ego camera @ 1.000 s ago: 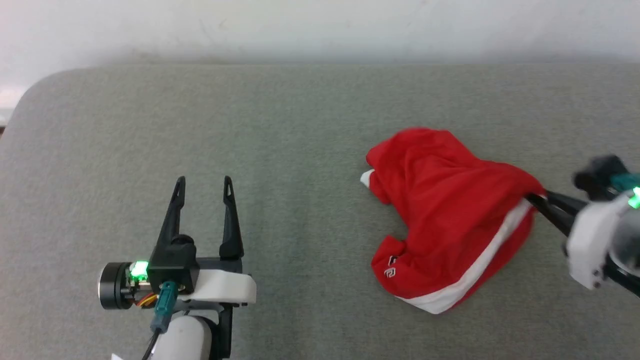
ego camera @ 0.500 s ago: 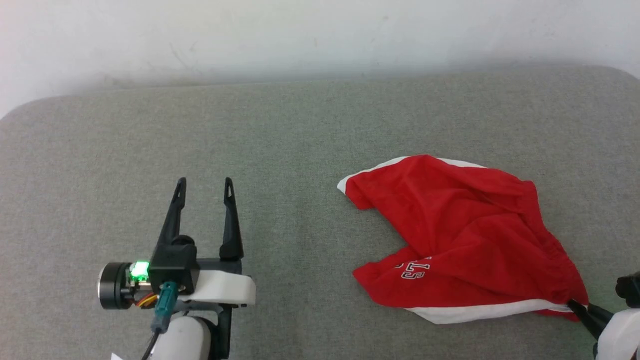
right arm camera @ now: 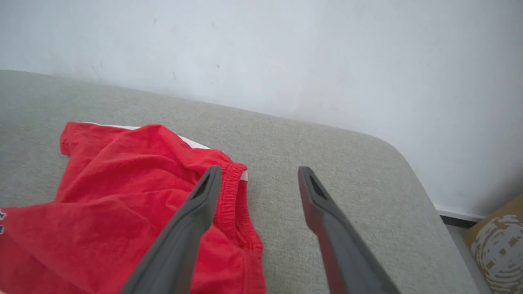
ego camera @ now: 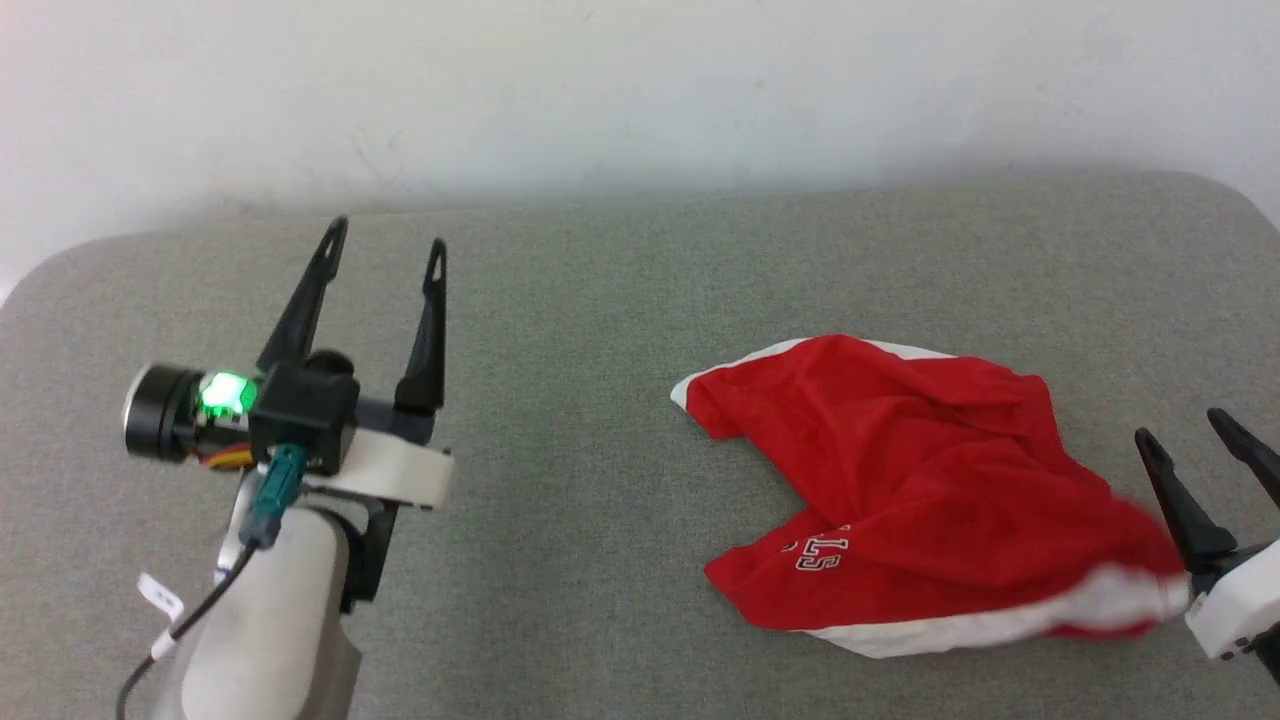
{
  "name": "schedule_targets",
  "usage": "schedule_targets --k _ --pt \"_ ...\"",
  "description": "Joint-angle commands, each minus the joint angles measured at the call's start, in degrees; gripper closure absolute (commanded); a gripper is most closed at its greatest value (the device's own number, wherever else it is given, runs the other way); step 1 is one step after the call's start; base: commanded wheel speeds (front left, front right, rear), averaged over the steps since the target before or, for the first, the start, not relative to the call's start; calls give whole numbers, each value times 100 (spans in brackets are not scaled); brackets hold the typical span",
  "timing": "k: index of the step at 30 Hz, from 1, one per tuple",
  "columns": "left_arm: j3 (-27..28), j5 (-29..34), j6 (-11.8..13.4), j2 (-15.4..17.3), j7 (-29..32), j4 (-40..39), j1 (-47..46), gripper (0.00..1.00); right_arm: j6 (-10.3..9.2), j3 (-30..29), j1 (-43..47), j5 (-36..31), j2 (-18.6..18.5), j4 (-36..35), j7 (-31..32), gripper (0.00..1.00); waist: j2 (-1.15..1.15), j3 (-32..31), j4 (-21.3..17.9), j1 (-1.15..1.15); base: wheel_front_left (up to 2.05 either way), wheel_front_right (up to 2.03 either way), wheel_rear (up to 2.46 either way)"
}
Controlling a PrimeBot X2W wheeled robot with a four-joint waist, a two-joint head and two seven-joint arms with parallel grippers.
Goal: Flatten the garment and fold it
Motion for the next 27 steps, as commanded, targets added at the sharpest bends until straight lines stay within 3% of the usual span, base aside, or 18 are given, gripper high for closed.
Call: schedule_targets --k 1,8,13,19,24,27 --pt "-47 22 -88 50 -26 75 -172 0 -12 -181 186 -165 176 -176 -41 0 0 -35 7 0 0 0 0" --pt "-599 -8 -815 205 53 825 -1048 0 -12 -1714 868 -1502 1282 -1686 -58 0 0 -33 -17 0 0 0 0" --pt "-1459 -194 -1055 305 827 1322 -1714 0 -12 -2362 1019 -2250 2231 -2735 -65 0 0 74 -85 0 0 0 0" --pt "-3776 -1703 -1068 787 2280 1399 -2526 0 -12 -2526 1053 -2716 3078 -3529 -66 0 0 231 -196 0 0 0 0" --pt "-5510 -3205 -1069 1248 3347 1030 -3248 0 -12 -2418 1013 -2868 3303 -3693 -67 0 0 416 -365 0 0 0 0" --pt "-6178 -3727 -1069 1412 3677 856 -3630 0 -12 -2362 908 -2876 3371 -3711 -67 0 0 572 -519 0 0 0 0"
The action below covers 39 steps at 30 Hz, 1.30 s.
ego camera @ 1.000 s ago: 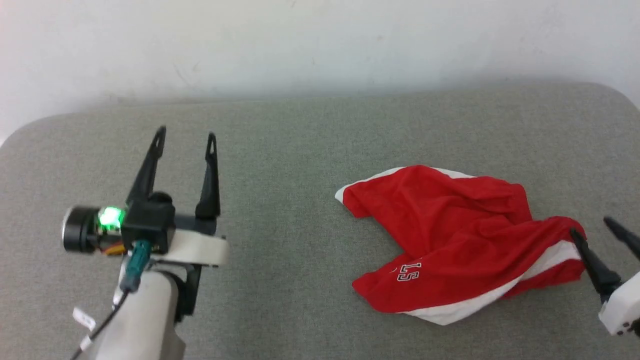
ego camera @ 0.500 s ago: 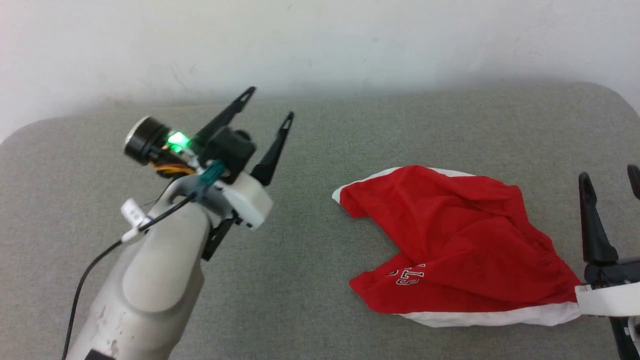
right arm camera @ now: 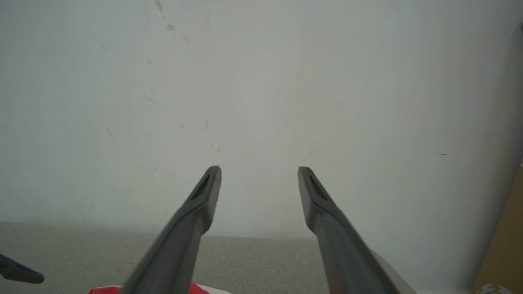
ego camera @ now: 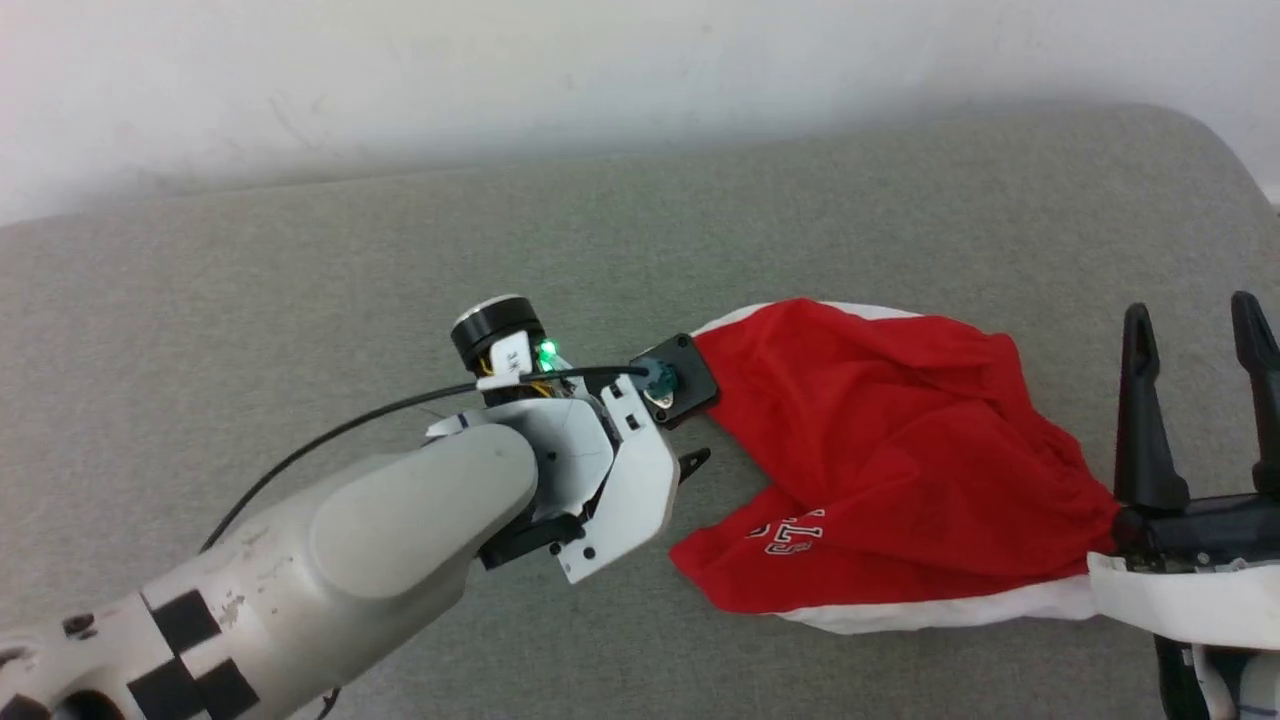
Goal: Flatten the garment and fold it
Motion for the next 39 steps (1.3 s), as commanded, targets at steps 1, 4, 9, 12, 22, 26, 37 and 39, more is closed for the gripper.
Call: schedule_targets --k 1,4,9,12,22,26,37,39 --pt "-128 -157 -35 45 140 -67 -171 0 -12 40 -100 -28 40 3 -26 0 0 210 -207 0 0 0 0" --pt "-241 -360 -35 67 601 -226 -221 0 -12 113 -220 -9 77 77 -27 0 0 396 -390 0 0 0 0" --pt "-249 -148 -36 57 1430 -637 231 0 -12 122 -444 43 104 220 -27 0 0 685 -710 0 0 0 0" --pt "-250 -20 -36 87 1739 -771 485 0 -12 51 -521 81 107 299 -27 0 0 818 -852 0 0 0 0" --pt "-251 542 -36 141 2014 -715 1008 0 -12 -57 -635 191 108 404 -27 0 0 1008 -973 0 0 0 0" --pt "-251 591 -36 147 1495 -859 928 100 -12 -83 -603 143 109 412 -27 0 0 899 -806 0 0 0 0" --pt "502 -205 198 1137 -907 -123 637 100 -12 -247 -233 -19 109 394 -27 0 0 436 -54 0 0 0 0" --pt "569 -279 267 1242 -980 -91 733 100 -12 -239 -208 -28 109 402 -27 0 0 409 -3 0 0 0 0"
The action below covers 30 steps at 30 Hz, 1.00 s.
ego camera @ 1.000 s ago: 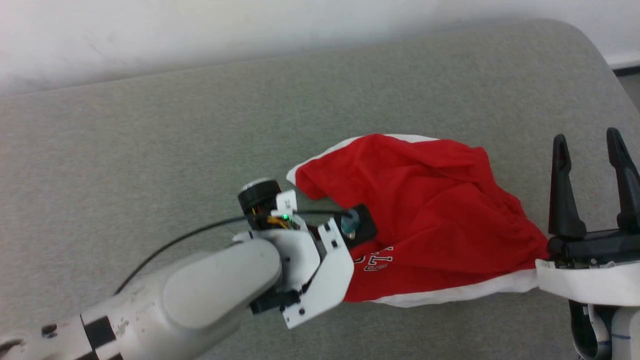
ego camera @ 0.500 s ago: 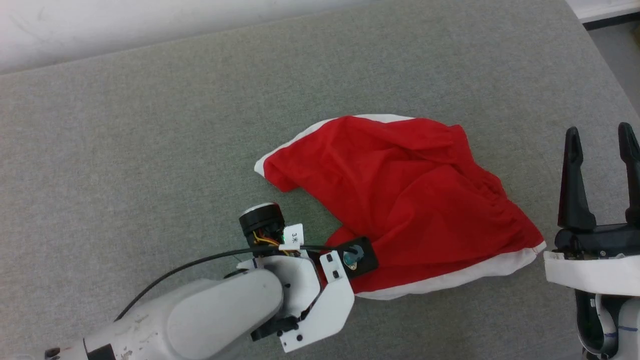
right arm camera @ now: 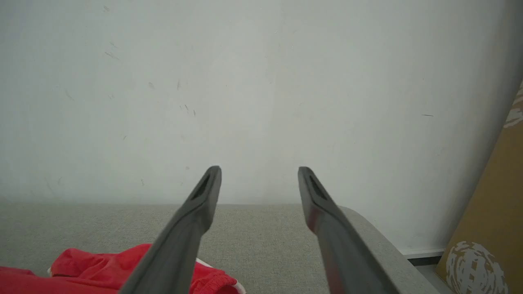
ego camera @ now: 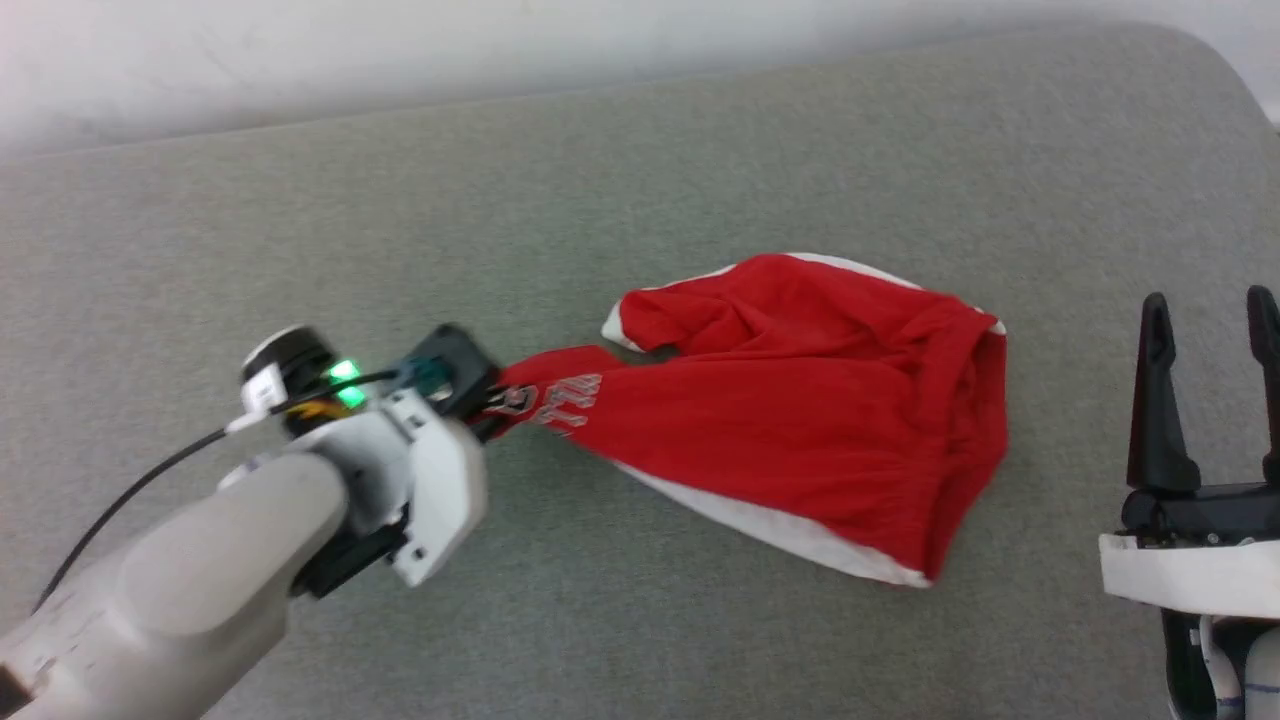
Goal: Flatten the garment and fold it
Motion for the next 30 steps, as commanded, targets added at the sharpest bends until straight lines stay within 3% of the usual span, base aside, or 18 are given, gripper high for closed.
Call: schedule_targets --k 1,7,12,13,14,17,23,30 --pt "29 -53 68 89 -55 50 174 100 -12 6 78 -34 21 7 -26 0 0 -242 290 0 0 0 0" --pt "53 -470 434 533 -229 205 1097 100 -12 55 182 -89 21 96 -26 0 0 -349 470 0 0 0 0" --pt "-67 -812 500 558 -250 293 1736 100 -12 -22 313 -92 21 173 -26 0 0 -458 616 0 0 0 0" --pt "-71 -869 495 526 -269 294 1800 65 -12 -38 339 -92 21 187 -26 0 0 -488 649 0 0 0 0" --pt "-51 -891 511 493 -329 277 1823 0 -12 -48 363 -91 21 204 -26 0 0 -523 683 0 0 0 0" --pt "91 -953 533 491 -477 161 1735 0 -12 -51 418 -110 21 244 -26 0 0 -650 774 0 0 0 0" --pt "400 -836 572 830 -361 -487 1106 0 -12 -23 495 -166 21 261 -26 0 0 -869 848 0 0 0 0" --pt "618 -850 256 909 104 -790 240 0 -12 20 500 -139 21 253 -26 0 0 -840 776 0 0 0 0"
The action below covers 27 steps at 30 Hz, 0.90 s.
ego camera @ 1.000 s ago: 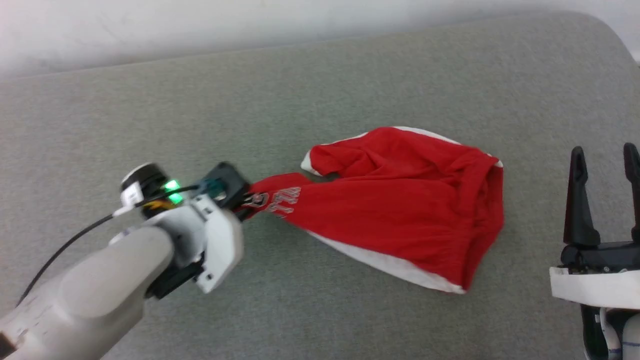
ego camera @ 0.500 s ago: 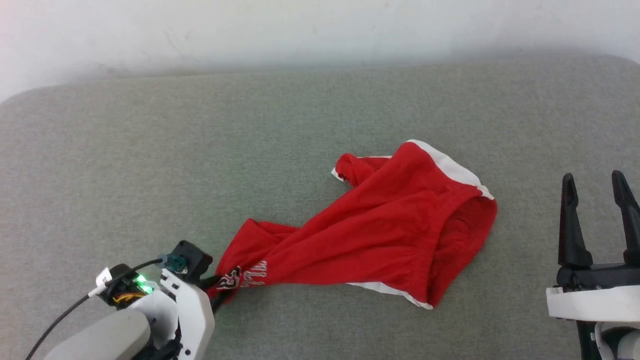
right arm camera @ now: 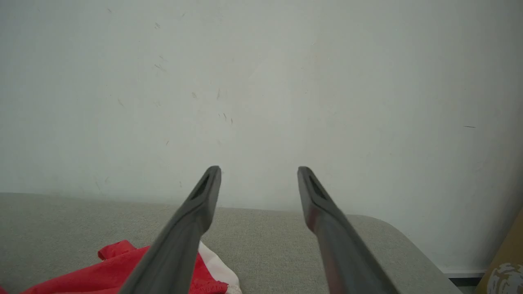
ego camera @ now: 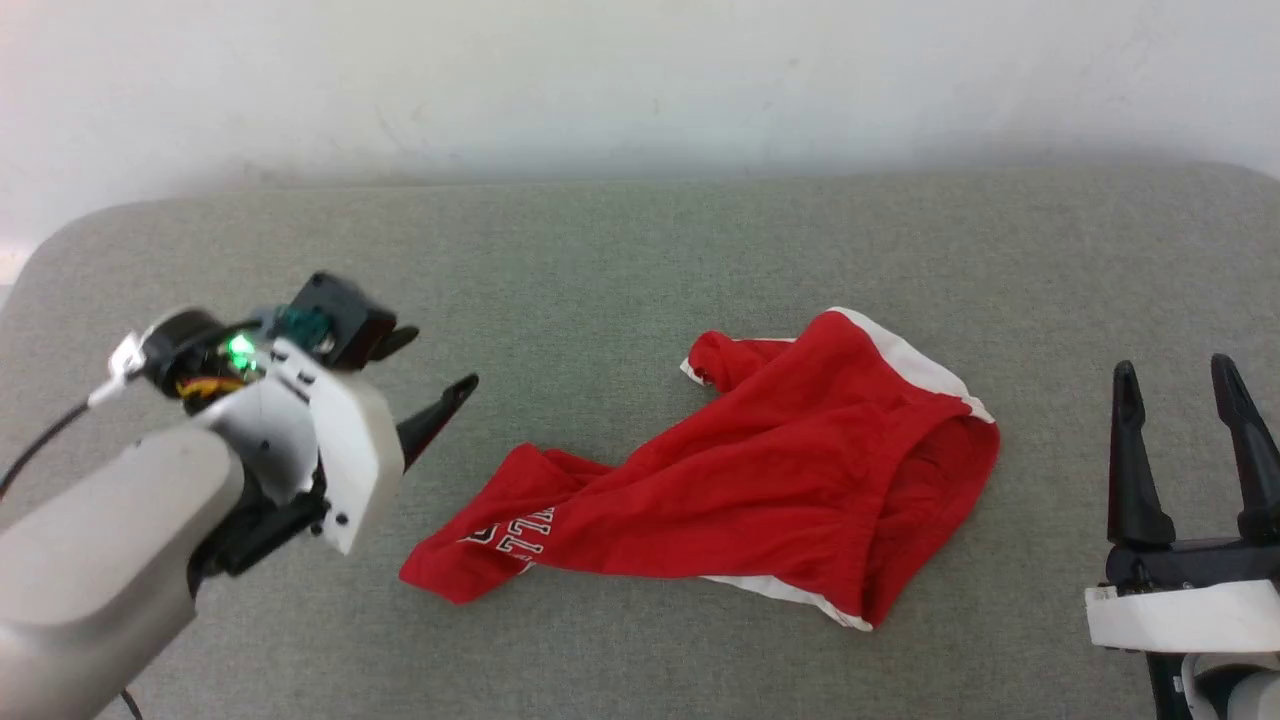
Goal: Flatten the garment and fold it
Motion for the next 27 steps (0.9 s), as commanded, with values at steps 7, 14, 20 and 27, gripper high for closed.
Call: schedule_targets --k 7,14,20,27 --pt "-455 158 -431 -504 820 738 -649 0 -12 105 -84 37 18 6 -26 0 0 259 -276 0 0 0 0" --pt "-1119 155 -568 -904 1339 1560 -867 0 -12 141 -323 43 18 22 -26 0 0 586 -570 0 0 0 0" --pt "-1370 187 -575 -1184 1344 2010 -827 0 -12 187 -498 54 18 41 -26 0 0 836 -777 0 0 0 0" --pt "-1437 259 -576 -1118 1640 1920 -707 100 -12 149 -562 50 18 79 -26 0 0 940 -865 0 0 0 0"
